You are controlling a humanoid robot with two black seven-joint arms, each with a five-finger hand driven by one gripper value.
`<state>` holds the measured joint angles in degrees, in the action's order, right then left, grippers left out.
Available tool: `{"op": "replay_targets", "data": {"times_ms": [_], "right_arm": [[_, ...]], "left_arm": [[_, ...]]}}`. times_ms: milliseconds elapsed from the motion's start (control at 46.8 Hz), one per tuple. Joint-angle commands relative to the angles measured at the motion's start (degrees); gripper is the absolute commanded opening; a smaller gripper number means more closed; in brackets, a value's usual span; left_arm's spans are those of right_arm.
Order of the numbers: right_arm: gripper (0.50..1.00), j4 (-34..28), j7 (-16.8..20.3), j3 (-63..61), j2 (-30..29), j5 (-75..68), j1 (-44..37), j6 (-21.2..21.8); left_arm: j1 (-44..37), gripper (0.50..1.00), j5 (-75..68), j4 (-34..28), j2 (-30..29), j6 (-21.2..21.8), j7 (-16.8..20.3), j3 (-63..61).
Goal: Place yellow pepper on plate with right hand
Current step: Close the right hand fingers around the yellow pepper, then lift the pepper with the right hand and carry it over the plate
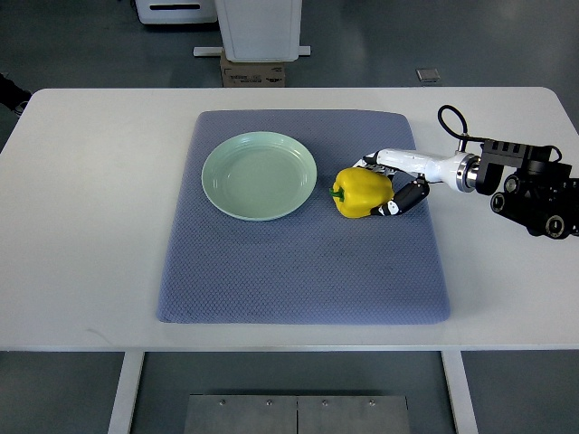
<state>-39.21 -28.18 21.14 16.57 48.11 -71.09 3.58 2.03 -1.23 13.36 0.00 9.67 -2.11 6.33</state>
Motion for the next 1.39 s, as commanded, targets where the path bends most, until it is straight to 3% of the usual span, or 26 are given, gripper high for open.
{"op": "replay_targets", "data": {"times_ms": [0,577,1368], "right_arm": [[0.500,0.3,-0.2,-0.1,0.0,-0.3,-0.3,0.0],[0.500,1.4,2.4,-4.4,-1.4,-1.4,-4.1,0.6],[0.500,1.4,11.7,-5.5,-15.9,-3.4,-9.7,1.4]], "left_arm": [[-0.1,1.000,0.0,0.0,0.0,0.0,0.0,0.0],[0.0,1.000,0.0,0.0,0.0,0.0,0.0,0.0],[0.0,1.000,0.0,0.0,0.0,0.0,0.0,0.0]]}}
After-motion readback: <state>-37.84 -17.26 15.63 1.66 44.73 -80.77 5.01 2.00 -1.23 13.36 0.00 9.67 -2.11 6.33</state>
